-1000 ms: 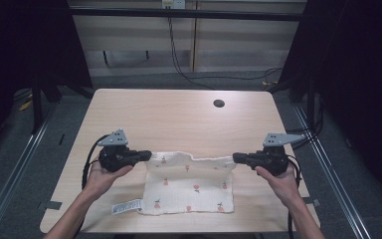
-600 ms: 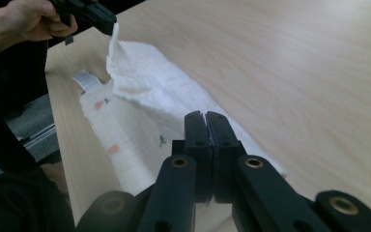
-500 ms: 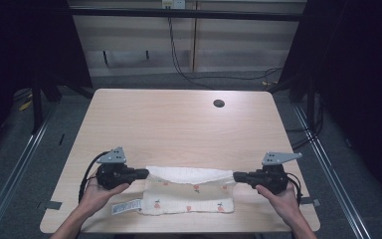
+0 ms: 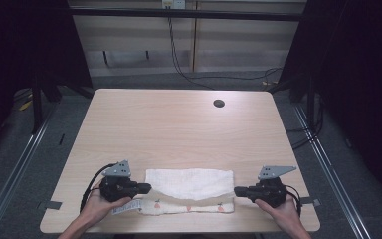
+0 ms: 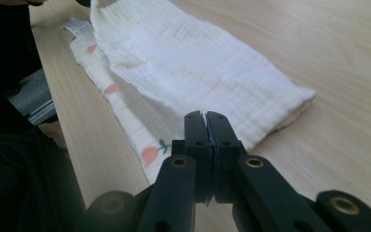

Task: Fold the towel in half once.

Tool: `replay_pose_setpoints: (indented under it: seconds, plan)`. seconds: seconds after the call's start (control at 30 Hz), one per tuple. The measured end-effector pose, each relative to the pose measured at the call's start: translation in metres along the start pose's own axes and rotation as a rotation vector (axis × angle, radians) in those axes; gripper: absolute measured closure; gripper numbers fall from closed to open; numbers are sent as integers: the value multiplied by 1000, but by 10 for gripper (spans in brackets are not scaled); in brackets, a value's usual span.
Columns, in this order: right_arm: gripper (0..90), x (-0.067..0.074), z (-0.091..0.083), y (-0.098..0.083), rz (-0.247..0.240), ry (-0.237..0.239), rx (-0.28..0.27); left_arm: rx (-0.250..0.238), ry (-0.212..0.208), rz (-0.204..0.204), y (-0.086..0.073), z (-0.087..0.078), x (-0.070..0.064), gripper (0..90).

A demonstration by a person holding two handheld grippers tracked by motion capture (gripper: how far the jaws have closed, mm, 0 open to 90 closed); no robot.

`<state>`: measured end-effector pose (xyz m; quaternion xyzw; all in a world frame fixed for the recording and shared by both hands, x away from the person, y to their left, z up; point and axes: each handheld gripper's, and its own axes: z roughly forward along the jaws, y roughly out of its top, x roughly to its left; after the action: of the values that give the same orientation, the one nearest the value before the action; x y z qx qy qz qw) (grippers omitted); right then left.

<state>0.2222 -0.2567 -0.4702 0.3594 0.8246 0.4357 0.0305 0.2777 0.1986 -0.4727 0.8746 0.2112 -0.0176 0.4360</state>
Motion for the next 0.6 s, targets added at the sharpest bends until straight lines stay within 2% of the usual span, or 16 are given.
replay_pose_setpoints:
  seconds: [0.1, 0.17, 0.33, 0.4, 0.5, 0.53, 0.57, 0.6]
  plan:
    - [881, 1, -1, -1, 1, 5, 2, 3, -25, 5, -8, 1, -2, 856]
    - [873, 4, 0, -1, -38, -13, 39, 35, -18, 19, -10, 5, -1, 849]
    - [878, 10, 5, -4, -36, 10, 57, 75, -30, 45, -12, 10, -4, 845]
    - [877, 9, 7, -7, -41, 11, 77, 64, -15, 31, -12, 9, -4, 837]
    - [865, 8, 10, -11, -31, 16, 102, 58, -18, 29, -13, 6, -1, 828]
    - [828, 8, 10, -13, -26, 24, 110, 55, -26, 26, -14, 5, -1, 821]
    - [806, 8, 11, -14, -25, 15, 113, 46, -35, 14, -14, 5, -1, 821]
    - [803, 8, 11, -14, -26, -1, 120, 52, -32, 19, -14, 5, -2, 811]
